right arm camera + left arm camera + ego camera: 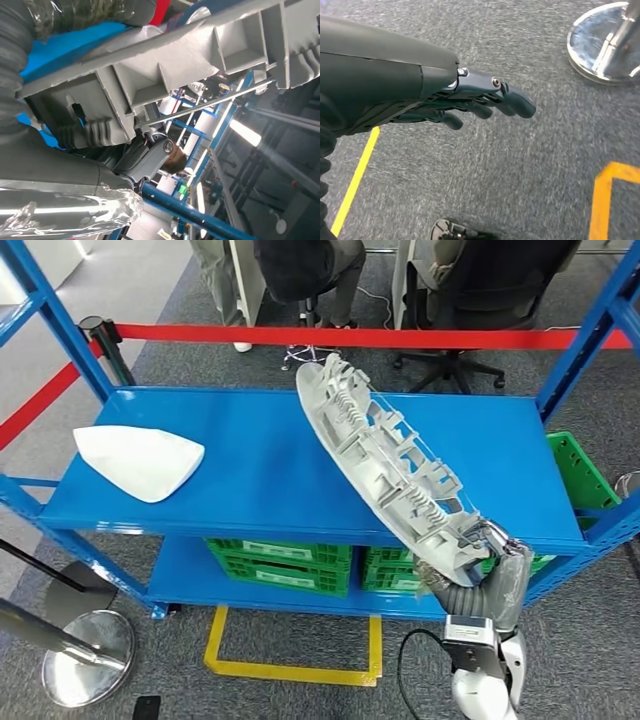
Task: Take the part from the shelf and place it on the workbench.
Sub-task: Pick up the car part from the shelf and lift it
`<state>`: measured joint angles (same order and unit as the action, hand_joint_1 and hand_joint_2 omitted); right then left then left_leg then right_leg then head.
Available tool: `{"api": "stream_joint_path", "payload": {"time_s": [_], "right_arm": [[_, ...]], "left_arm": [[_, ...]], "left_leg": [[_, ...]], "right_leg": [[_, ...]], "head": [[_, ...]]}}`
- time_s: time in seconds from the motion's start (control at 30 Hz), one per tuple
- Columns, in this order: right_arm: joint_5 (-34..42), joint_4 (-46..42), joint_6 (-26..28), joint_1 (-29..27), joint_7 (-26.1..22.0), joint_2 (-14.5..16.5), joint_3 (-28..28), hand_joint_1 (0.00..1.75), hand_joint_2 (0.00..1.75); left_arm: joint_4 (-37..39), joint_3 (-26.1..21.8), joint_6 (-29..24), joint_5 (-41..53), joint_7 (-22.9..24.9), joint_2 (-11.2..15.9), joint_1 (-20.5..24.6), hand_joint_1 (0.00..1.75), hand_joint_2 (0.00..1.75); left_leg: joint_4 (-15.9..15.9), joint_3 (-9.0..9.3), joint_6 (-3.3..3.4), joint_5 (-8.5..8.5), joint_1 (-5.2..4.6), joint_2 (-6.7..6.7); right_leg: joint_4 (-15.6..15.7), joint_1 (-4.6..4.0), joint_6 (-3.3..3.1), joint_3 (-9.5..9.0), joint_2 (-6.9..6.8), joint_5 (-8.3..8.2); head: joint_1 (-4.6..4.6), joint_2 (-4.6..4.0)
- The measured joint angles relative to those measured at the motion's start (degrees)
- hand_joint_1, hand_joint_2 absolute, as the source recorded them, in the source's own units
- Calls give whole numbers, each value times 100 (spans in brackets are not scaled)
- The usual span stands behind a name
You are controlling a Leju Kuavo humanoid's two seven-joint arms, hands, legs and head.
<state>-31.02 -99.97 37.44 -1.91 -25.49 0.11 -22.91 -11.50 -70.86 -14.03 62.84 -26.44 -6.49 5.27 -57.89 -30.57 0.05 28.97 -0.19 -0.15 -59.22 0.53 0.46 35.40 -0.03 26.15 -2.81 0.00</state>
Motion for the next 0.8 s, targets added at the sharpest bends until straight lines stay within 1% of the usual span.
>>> {"api": "stream_joint_path", "payload": {"time_s": [0.03,0.07,0.1,0.13,0.2,0.23,0.27,0.3,0.33,0.37,0.4,0.43,0.47,0.53,0.57,0.6,0.63,0.7,0.73,0.77,0.8], "right_arm": [[-4,0,0,-1,0,-1,1,175,175],[-7,0,0,-3,-1,-1,1,175,175],[-11,0,-1,-3,-2,-2,-1,175,175],[-14,0,-1,-3,-3,-2,-2,175,175],[-17,2,-2,-6,-5,-2,-5,175,175],[-17,6,-2,-10,-5,-4,-6,175,175],[-16,11,-2,-13,-4,-6,-6,175,175],[-16,16,-2,-14,-3,-9,-6,175,175],[-16,21,-2,-11,-3,-11,-6,175,175],[-17,22,-2,-3,-3,-13,-6,175,175],[-18,21,-2,6,-3,-13,-7,175,175],[-18,21,-2,13,-4,-13,-7,175,175],[-17,20,-1,16,-5,-13,-7,175,175],[-17,20,1,9,-3,-13,-3,175,175],[-16,20,1,9,-1,-13,1,175,175],[-17,20,1,12,0,-13,4,175,175],[-17,20,1,17,-1,-13,6,175,175],[-16,20,0,18,-2,-13,10,175,175],[-16,20,0,14,-1,-13,11,175,175],[-15,20,-1,11,-1,-13,14,175,175],[-14,20,-1,8,0,-13,15,175,175]], "left_arm": [[0,-1,0,0,2,-2,-6,0,175],[0,-1,0,0,3,-4,-10,0,175],[0,-1,0,0,3,-7,-9,0,175],[0,-1,1,0,4,-9,-4,0,175],[0,-1,2,0,4,-5,1,0,175],[0,-1,6,0,5,-5,-3,0,175],[0,-1,10,0,7,-7,-7,0,175],[0,-1,17,0,9,-10,-10,0,175],[0,-1,23,0,11,-13,-12,0,175],[0,-1,27,0,12,-15,-11,0,175],[0,-1,30,0,13,-14,-8,0,175],[0,-1,30,1,12,-13,-4,0,175],[0,-1,30,2,11,-10,-2,0,175],[-1,-1,30,4,10,-5,-3,0,175],[-1,-1,29,4,10,-1,-5,0,175],[-2,-1,29,5,10,2,-6,0,175],[-2,-1,29,6,11,4,-6,0,175],[-2,-1,30,10,12,-2,-6,0,175],[-2,-1,30,13,11,-3,-8,0,175],[-2,-1,29,14,11,-2,-9,0,175],[-2,-1,29,14,11,-1,-9,0,175]], "left_leg": [[28,-9,18,-35,10,6],[64,-13,45,-78,19,14],[98,-26,75,-123,32,23],[123,-47,99,-162,43,33],[122,-117,130,-212,33,39],[120,-151,131,-237,29,40],[117,-181,126,-261,27,41],[115,-205,115,-282,27,41],[110,-221,100,-298,29,40],[102,-232,81,-310,25,39],[77,-251,61,-318,11,38],[54,-275,35,-334,-3,36],[34,-302,7,-352,-16,36],[12,-348,-52,-381,-17,33],[-22,-369,-84,-340,-10,30],[-132,-416,-116,-227,-3,26],[-362,-504,-148,-40,8,23],[-1106,-770,-198,421,29,23],[-1437,-874,-209,577,37,23],[-1600,-900,-209,628,40,23],[-1534,-813,-198,565,40,22]], "right_leg": [[2,7,36,18,-2,-9],[-32,9,68,47,0,33],[-156,9,97,109,3,144],[-398,11,119,213,6,324],[-1130,15,159,481,5,752],[-1424,17,174,567,5,881],[-1533,18,185,561,4,908],[-1402,19,189,435,2,827],[-1061,21,188,201,-2,670],[-633,25,182,-62,-5,535],[-245,27,171,-303,-5,441],[4,27,148,-449,-3,395],[107,22,121,-500,2,397],[103,19,43,-471,6,361],[103,25,1,-450,4,337],[108,35,-43,-428,-2,309],[114,44,-84,-399,-9,279],[111,35,-128,-323,-16,227],[109,28,-136,-282,-18,198],[108,22,-138,-245,-18,171],[107,17,-136,-213,-16,144]], "head": [[-1,0],[4,0],[14,0],[26,0],[43,0],[43,0],[44,0],[45,0],[45,0],[46,0],[46,0],[39,0],[39,0],[35,0],[35,0],[21,0],[9,0],[-16,0],[-18,0],[-19,0],[-19,0]]}}
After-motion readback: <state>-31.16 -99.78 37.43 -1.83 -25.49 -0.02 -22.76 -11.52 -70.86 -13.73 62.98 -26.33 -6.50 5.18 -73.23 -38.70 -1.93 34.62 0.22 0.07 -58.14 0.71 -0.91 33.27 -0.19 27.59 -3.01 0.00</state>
